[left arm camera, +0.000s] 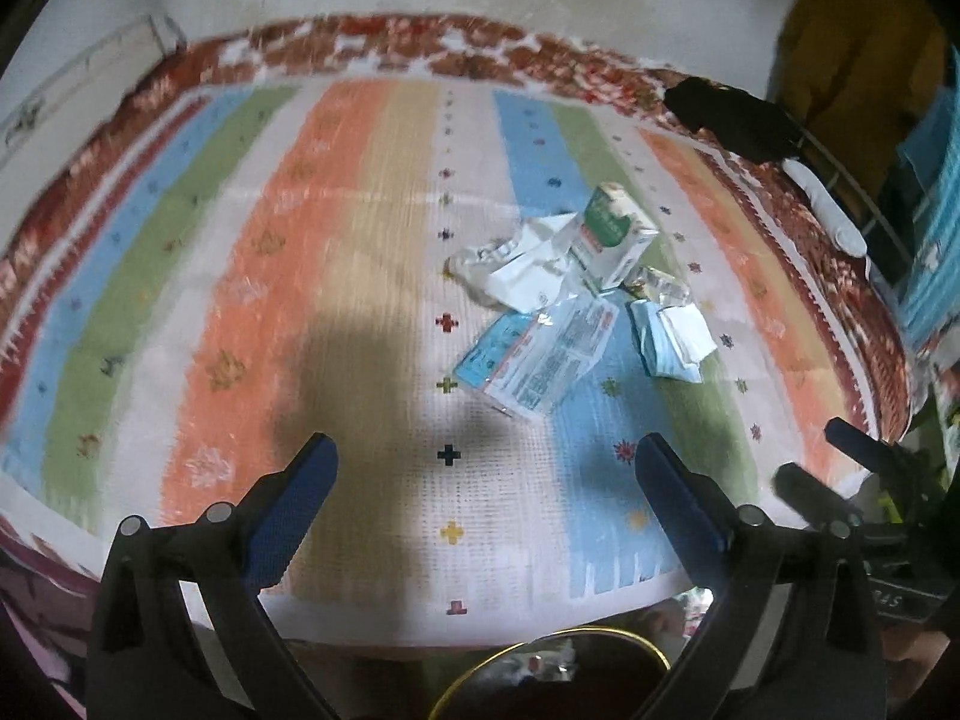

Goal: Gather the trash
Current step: 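Move both open tools back over the trash pile on the blanket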

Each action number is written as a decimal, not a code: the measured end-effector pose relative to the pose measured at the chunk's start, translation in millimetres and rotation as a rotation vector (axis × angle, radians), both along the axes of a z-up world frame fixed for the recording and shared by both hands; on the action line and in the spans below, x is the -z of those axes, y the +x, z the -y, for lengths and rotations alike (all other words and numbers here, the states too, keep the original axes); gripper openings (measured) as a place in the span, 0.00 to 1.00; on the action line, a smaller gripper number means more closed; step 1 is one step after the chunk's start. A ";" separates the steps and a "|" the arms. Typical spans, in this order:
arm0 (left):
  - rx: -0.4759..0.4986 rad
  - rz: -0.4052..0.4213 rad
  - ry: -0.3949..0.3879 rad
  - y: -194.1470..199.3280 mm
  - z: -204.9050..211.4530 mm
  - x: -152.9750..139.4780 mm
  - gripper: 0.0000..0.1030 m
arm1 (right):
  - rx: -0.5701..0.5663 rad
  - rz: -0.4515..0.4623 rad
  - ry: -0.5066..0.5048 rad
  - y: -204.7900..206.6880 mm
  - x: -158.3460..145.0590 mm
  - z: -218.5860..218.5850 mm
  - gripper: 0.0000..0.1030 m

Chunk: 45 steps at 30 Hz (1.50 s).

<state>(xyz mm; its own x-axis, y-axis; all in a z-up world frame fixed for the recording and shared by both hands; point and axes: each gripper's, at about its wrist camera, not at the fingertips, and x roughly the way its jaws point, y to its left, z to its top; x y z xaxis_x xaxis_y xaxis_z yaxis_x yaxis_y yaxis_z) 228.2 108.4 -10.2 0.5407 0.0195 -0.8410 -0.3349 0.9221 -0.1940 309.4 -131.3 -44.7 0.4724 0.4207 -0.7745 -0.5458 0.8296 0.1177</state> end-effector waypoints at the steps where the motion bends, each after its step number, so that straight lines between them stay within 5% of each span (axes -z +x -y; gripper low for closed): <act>1: -0.005 -0.010 0.002 4.0 -4.4 3.5 0.94 | 0.000 0.007 0.002 2.6 -0.8 -1.0 0.92; 19: 0.074 0.024 0.062 55.9 -30.8 33.2 0.94 | 0.003 0.000 0.016 62.9 16.7 -22.9 0.91; 45: 0.211 0.020 -0.014 121.3 -47.2 80.0 0.89 | -0.005 0.019 0.064 143.4 48.9 -59.8 0.91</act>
<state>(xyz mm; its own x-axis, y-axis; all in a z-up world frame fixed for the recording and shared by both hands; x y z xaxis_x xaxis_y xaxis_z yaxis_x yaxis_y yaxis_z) 349.4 155.6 -90.2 0.5478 -0.1079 -0.8296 -0.1307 0.9684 -0.2122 452.8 -71.5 -93.6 0.4848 0.4714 -0.7368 -0.5524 0.8181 0.1599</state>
